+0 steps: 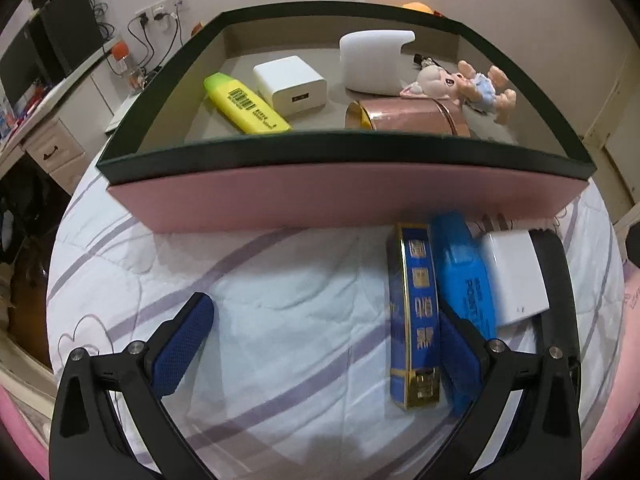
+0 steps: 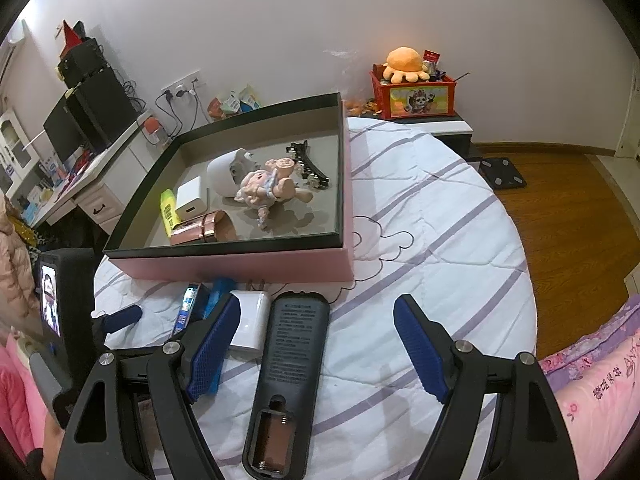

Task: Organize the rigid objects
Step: 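Lower the left gripper and grasp the blue-and-gold box, then carry the blue-and-gold box into the pink box and release it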

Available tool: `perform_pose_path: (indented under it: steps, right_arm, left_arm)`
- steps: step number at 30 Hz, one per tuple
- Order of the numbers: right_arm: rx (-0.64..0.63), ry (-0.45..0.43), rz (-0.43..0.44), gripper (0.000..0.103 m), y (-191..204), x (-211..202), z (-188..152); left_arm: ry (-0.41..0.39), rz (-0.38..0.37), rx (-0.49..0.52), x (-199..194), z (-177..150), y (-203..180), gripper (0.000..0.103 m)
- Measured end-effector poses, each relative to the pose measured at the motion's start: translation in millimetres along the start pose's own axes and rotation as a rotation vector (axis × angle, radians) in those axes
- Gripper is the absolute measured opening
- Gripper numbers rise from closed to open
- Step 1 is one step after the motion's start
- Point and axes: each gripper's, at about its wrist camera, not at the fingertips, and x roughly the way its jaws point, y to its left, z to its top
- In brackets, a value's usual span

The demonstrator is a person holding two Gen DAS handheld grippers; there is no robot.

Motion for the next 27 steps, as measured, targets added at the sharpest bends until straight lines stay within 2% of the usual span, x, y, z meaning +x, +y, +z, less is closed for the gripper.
perform_pose_path:
  steps: [2,5,7,8,10,11,13,14,22,27]
  right_arm:
    - [0.003,0.002,0.001,0.081,-0.6,0.6,-0.7]
    - [-0.001,0.003,-0.001,0.081,-0.7,-0.5,-1.5]
    - [0.003,0.0,-0.004,0.081,-1.6,-0.8,-1.0]
    - [0.005,0.0,-0.005,0.081,-1.9,-0.7,-0.7]
    - [0.004,0.001,-0.005,0.081,-1.8,-0.7,-0.5]
    - [0.001,0.0,-0.006,0.081,-1.2,-1.1,-0.6]
    - [-0.003,0.0,-0.003,0.081,0.9,-1.6,-0.6]
    - [-0.006,-0.001,-0.002,0.081,1.9,-2.3,-0.6]
    - [-0.012,-0.006,-0.003,0.081,6.4,-4.6,0.0]
    - [-0.021,-0.004,0.005,0.081,12.7,-2.5,2.0]
  left_arm:
    - [0.002,-0.012,0.005,0.0,2.4,0.1,0.101]
    - [-0.008,-0.026,0.025,-3.3,3.4,-4.3,0.09]
    - [-0.019,-0.035,0.043,-6.0,2.4,-9.5,0.075]
    - [-0.023,-0.049,0.047,-7.2,2.4,-10.5,0.071]
    - [-0.031,-0.07,0.051,-9.2,0.0,-14.5,0.053]
    - [-0.033,-0.086,0.051,-9.8,0.2,-14.2,0.048]
    - [-0.031,-0.102,0.051,-11.7,-0.1,-11.8,0.024]
    - [-0.027,-0.12,0.052,-12.7,-0.1,-11.7,0.016]
    - [-0.038,-0.126,0.041,-26.0,-4.5,-6.1,0.015]
    - [-0.07,-0.122,0.032,-51.2,-5.6,7.1,0.015]
